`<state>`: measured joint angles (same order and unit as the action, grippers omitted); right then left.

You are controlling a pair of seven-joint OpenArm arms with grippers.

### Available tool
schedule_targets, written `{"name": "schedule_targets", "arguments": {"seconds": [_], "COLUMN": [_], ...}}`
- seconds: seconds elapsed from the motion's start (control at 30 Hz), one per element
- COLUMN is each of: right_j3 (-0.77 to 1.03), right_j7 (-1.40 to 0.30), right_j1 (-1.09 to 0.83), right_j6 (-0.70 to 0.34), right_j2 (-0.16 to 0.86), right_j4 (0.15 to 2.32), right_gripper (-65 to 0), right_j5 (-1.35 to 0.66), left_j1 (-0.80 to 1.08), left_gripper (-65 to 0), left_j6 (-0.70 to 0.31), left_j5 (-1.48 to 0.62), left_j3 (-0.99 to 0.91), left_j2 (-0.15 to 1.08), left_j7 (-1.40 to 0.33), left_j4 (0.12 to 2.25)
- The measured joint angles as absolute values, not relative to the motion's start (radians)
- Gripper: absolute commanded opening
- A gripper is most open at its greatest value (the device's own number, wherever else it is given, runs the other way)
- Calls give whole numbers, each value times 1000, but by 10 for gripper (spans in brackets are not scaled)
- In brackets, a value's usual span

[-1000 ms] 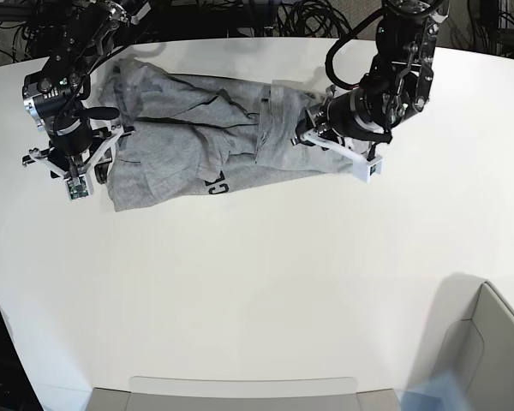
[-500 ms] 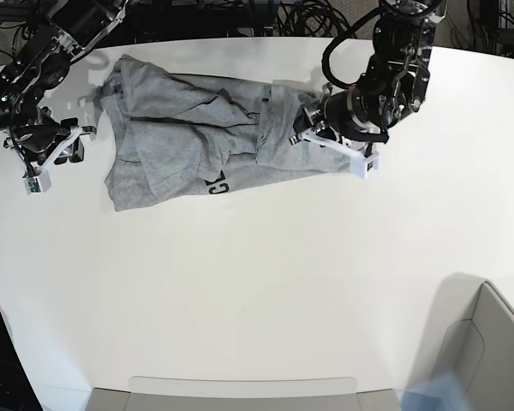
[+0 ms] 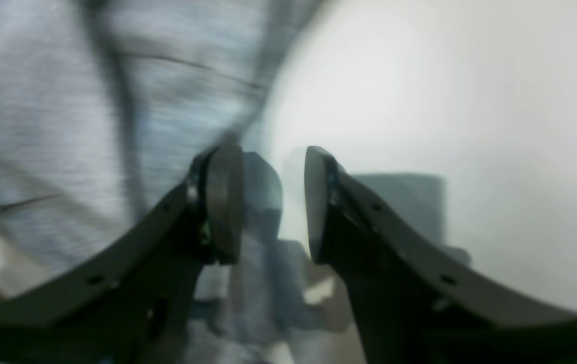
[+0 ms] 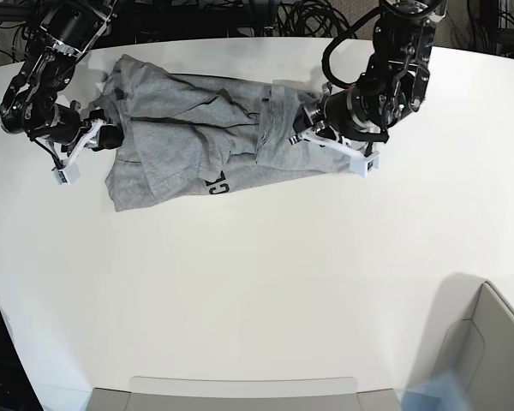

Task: Fold the T-shirt properly
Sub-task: 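Grasp the strip end with the right gripper and fold it toward the left gripper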

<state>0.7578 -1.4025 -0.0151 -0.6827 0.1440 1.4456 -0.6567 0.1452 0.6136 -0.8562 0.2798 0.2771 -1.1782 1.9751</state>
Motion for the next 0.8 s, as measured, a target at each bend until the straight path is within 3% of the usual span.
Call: {"name": "schedule_targets", "arguments": {"seconds": [0.33, 0.8], "right_j3": [750, 753], "right_j7": [-1382, -1262], "right_j1": [-4, -62], "right_j6": [-683, -682], "right_j2": [161, 141], "right_j4": [1340, 1303], "right_gripper": [-443, -443], "right_j5": [-770, -746], "left_j1": [147, 144], "left_gripper": [-650, -650], "left_j6": [613, 614], "left_j5": [-856, -857], "left_j3": [280, 281], "left_j2": [278, 277], "left_j7": [-1179, -1179], "left_j4": [1975, 1966]}}
